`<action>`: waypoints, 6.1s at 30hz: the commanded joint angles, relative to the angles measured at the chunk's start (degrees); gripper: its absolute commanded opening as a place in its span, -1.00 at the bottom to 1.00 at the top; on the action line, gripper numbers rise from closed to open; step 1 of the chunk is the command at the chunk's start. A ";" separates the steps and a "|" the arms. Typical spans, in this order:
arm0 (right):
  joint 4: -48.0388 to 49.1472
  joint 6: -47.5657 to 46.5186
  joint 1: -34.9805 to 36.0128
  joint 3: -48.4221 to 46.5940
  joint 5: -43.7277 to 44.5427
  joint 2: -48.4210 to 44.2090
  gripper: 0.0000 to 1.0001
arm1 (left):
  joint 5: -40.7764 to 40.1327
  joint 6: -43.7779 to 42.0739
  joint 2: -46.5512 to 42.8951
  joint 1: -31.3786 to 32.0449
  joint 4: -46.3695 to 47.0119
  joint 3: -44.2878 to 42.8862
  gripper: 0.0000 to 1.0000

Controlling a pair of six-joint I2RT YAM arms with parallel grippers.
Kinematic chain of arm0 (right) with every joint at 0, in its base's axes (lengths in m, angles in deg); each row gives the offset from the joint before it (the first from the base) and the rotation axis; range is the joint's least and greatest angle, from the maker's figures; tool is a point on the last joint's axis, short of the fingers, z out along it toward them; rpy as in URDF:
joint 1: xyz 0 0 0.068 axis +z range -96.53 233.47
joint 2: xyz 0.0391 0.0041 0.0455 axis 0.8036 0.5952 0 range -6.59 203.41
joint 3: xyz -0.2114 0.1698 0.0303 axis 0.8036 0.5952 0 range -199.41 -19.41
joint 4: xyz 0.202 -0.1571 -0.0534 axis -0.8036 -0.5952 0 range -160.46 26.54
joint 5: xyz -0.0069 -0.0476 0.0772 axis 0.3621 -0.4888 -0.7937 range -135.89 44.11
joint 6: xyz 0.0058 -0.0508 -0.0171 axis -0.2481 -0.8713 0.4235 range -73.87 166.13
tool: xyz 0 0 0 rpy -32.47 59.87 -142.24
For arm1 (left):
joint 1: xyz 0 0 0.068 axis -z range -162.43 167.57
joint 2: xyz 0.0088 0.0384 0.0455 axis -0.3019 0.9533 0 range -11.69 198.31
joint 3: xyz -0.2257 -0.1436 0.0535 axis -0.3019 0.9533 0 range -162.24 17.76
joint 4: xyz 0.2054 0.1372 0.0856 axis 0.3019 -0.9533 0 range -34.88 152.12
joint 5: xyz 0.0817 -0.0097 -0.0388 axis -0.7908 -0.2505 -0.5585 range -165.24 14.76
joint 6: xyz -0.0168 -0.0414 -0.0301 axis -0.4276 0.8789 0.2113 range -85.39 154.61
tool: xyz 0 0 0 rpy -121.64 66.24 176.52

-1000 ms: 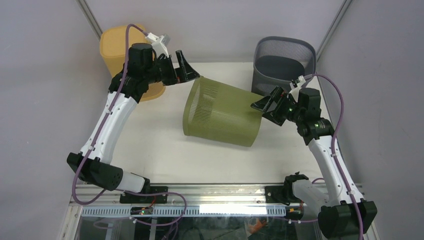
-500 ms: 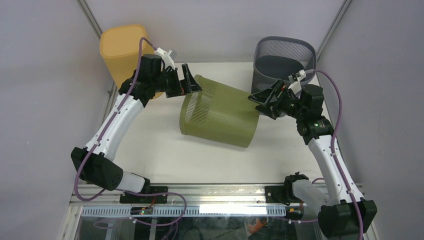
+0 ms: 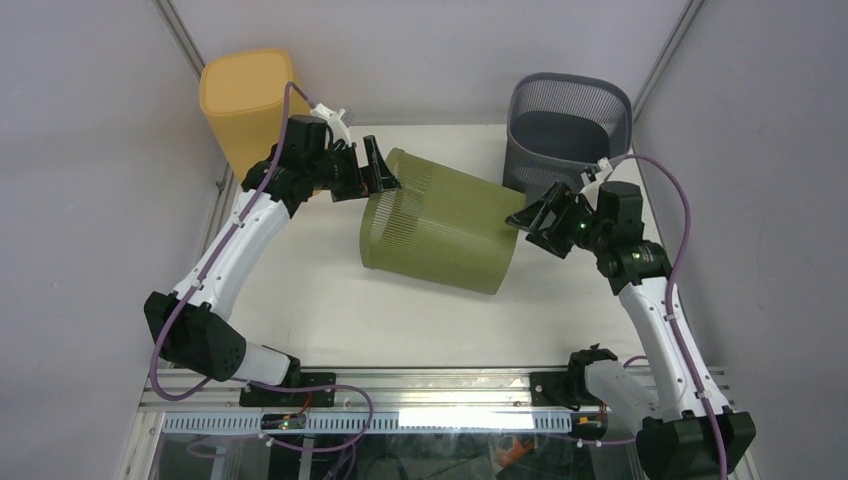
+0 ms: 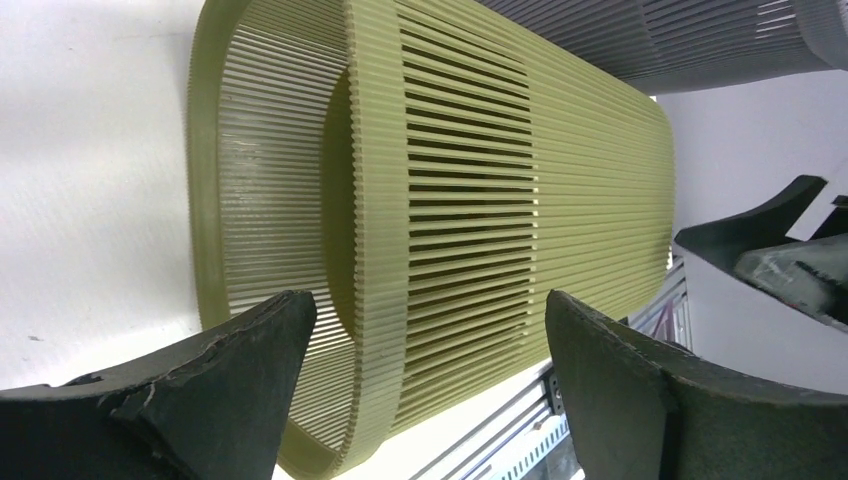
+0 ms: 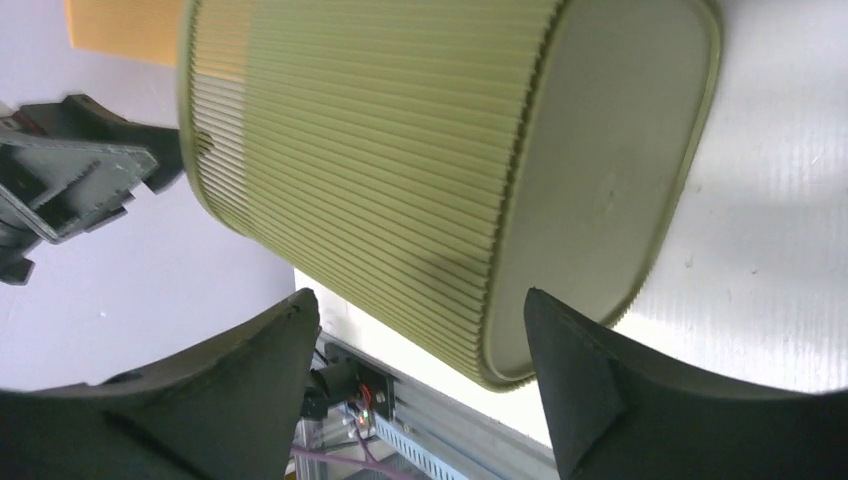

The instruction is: Turn the large container upside down

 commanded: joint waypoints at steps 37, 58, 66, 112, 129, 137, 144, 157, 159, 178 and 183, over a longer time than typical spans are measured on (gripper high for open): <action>26.94 11.89 9.98 -17.55 -17.71 4.74 -0.15 | 0.64 -3.95 12.82 7.19 2.53 -11.35 0.65; 22.77 2.08 16.87 -18.44 -11.95 13.72 -0.11 | 3.74 1.92 22.20 6.83 20.92 -9.37 0.85; -8.84 -23.64 17.07 -32.18 -8.99 14.00 0.29 | 5.95 -0.60 21.14 1.53 13.98 -24.36 0.96; 4.92 -21.60 31.50 -35.74 25.15 32.13 0.26 | 7.62 -7.28 -13.28 1.48 4.88 -11.06 0.98; -1.86 -23.72 31.45 -33.11 15.45 20.85 0.51 | 19.85 -8.41 -12.92 1.55 2.54 -4.93 0.98; -22.20 -33.74 30.37 -39.37 14.56 15.83 0.81 | 23.75 -15.41 -12.57 1.63 -7.10 -4.58 0.98; -21.49 -32.58 30.11 -31.60 12.09 3.79 0.93 | 28.08 -16.07 -11.93 1.63 -8.48 -2.44 0.98; -17.42 -24.55 30.08 -17.15 8.14 -7.69 0.98 | 24.78 -8.73 -20.66 2.42 -5.24 8.55 0.97; -15.70 -24.81 30.07 -15.90 3.96 -8.76 0.97 | 25.79 -8.74 -20.10 2.43 -5.17 8.88 0.98; 13.33 -24.42 29.98 -9.46 -0.97 8.18 0.84 | 17.97 -8.89 -22.10 3.04 -5.01 9.79 0.97; 6.71 -29.71 29.15 -22.89 8.23 19.49 0.88 | 9.73 -9.94 -21.10 2.95 -7.79 7.10 0.98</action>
